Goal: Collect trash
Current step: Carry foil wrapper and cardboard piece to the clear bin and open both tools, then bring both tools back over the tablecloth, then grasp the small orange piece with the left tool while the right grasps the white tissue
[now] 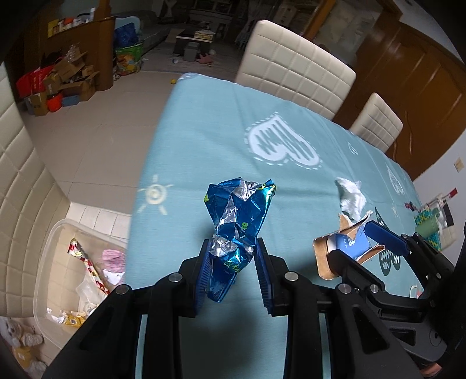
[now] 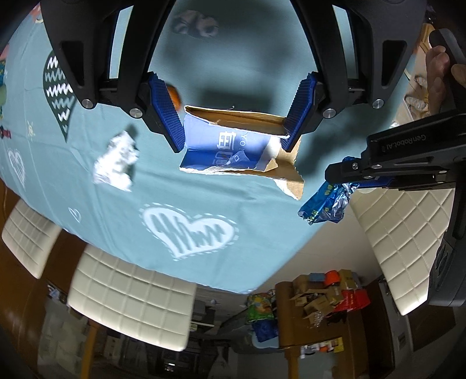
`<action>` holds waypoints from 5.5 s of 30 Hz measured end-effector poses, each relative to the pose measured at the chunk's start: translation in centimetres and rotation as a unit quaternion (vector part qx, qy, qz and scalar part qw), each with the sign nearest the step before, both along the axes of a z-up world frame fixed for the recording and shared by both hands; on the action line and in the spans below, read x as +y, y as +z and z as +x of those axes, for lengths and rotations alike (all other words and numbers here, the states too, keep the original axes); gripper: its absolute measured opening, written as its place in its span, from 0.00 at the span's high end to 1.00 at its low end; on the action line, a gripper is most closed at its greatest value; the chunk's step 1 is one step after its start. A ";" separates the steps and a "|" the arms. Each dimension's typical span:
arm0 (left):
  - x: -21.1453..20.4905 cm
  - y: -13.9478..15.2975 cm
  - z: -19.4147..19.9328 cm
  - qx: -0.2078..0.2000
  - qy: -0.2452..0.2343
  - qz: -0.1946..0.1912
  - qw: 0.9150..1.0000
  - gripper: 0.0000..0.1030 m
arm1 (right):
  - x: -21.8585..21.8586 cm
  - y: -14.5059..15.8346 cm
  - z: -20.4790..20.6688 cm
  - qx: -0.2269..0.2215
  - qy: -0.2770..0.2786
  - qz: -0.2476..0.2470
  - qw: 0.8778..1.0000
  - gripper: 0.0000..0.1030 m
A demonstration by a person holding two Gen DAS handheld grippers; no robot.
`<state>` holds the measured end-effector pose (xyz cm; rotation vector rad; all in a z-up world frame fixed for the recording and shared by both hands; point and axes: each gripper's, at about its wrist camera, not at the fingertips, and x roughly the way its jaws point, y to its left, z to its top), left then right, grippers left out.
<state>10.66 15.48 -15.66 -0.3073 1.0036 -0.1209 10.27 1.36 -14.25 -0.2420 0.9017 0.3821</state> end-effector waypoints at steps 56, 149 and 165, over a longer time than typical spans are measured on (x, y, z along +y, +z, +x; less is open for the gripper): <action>22.3 -6.3 -4.8 0.040 0.213 -0.031 0.976 0.38 | 23.0 -5.2 0.4 0.056 0.195 -0.031 0.979 0.33; -19.3 -3.3 6.0 0.040 -0.098 0.125 0.986 0.76 | -18.9 -3.4 8.2 0.023 -0.103 0.032 0.994 0.25; -12.9 -2.5 7.2 0.034 -0.027 0.100 0.994 0.85 | -13.6 -4.8 11.1 0.040 -0.076 0.015 0.996 0.30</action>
